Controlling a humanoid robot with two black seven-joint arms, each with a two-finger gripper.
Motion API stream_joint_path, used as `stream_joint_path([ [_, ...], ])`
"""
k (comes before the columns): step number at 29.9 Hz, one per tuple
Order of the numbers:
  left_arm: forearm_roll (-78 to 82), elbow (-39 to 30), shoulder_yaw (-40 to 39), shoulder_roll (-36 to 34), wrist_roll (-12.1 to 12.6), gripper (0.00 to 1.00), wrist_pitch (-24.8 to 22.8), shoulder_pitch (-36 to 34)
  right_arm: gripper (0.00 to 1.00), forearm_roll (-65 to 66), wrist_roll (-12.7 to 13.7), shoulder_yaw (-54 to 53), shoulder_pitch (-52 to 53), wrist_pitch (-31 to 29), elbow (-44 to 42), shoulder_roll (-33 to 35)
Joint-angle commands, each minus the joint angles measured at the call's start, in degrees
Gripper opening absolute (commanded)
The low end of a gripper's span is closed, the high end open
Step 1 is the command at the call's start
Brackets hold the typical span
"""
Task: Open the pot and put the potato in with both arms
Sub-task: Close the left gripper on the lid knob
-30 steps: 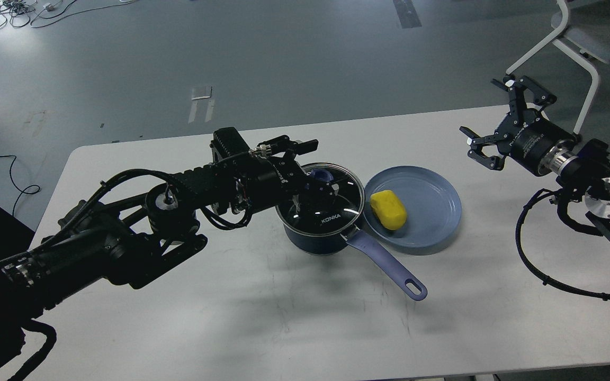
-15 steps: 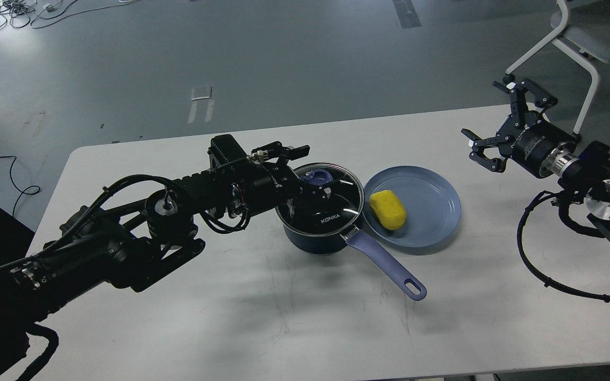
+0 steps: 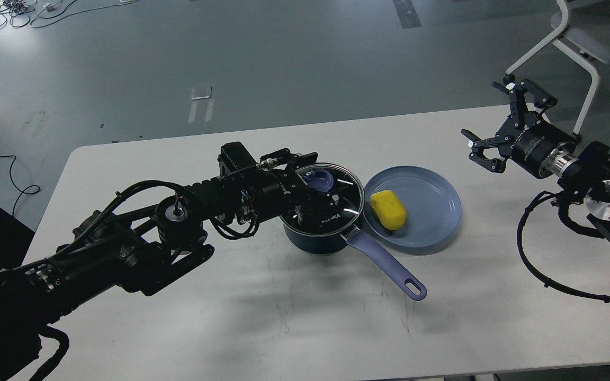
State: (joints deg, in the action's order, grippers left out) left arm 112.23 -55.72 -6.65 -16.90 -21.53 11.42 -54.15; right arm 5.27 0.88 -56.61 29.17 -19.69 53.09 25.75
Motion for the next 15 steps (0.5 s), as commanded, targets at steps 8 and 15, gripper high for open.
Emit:
stream_joint_path([
  [8, -0.2, 3.0, 0.1, 0.1, -0.2, 0.98, 0.0, 0.5, 1.00, 0.0, 0.0, 0.0, -0.2, 0.0, -0.1, 0.1],
  [15, -0.3, 3.2, 0.2, 0.1, -0.5, 0.98, 0.0, 1.2, 1.00, 0.0, 0.0, 0.2, -0.3, 0.0, -0.3, 0.5],
])
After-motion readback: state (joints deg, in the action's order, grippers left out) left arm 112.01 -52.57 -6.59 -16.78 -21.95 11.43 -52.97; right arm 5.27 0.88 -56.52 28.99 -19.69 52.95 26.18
